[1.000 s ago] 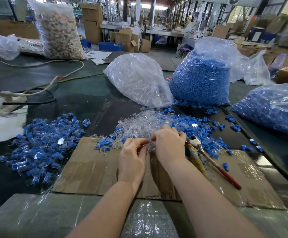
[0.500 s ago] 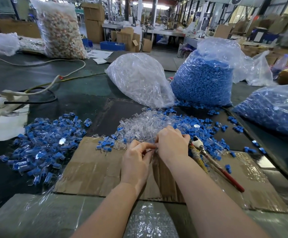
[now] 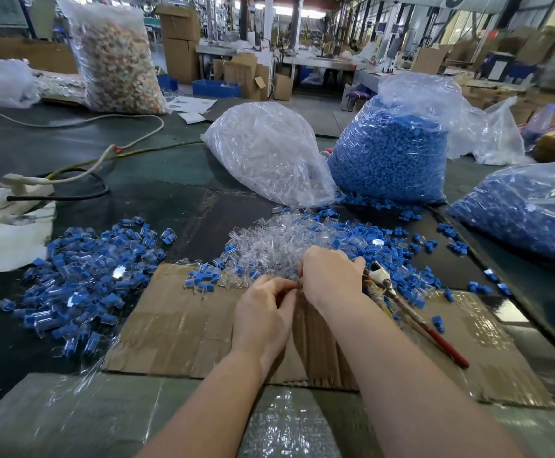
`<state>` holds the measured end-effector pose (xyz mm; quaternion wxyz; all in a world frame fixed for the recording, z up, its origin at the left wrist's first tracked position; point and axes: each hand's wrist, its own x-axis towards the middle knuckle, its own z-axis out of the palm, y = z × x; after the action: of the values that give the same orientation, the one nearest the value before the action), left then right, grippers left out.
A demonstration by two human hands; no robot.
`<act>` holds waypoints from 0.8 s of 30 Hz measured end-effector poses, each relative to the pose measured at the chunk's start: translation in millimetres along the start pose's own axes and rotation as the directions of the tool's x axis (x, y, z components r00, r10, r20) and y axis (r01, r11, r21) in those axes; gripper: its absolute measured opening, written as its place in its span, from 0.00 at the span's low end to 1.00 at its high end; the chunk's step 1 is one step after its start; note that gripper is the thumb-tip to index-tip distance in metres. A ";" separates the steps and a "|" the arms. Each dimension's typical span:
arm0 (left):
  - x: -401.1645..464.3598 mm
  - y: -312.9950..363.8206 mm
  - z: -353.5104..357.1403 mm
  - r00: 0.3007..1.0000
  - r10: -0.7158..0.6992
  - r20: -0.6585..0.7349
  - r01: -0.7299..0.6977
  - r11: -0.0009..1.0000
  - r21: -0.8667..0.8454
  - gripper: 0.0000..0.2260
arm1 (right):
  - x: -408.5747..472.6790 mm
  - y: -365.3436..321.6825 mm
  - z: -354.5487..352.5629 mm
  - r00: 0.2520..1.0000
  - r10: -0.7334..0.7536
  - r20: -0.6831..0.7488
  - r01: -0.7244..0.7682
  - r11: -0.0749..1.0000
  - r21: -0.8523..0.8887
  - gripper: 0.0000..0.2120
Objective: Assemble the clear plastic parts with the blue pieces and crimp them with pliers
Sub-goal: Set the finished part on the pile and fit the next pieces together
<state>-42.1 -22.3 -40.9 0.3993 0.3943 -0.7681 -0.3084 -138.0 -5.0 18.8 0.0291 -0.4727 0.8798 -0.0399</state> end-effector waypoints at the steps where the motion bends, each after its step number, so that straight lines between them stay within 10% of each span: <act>1: -0.1 0.1 -0.2 1.000 0.003 0.003 -0.003 1.000 0.002 0.06 | -0.5 -0.3 -0.4 1.000 0.001 0.003 -0.001 1.000 -0.003 0.11; 24: -0.1 -3.4 -1.2 0.999 -0.030 0.027 0.031 0.999 -0.023 0.06 | 2.1 3.5 2.0 0.996 0.064 0.065 -0.067 0.996 0.053 0.13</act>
<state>-39.8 -24.1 -43.0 0.3888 0.3972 -0.7637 -0.3285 -141.8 -4.9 16.4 0.0711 -0.4436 0.8921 -0.0480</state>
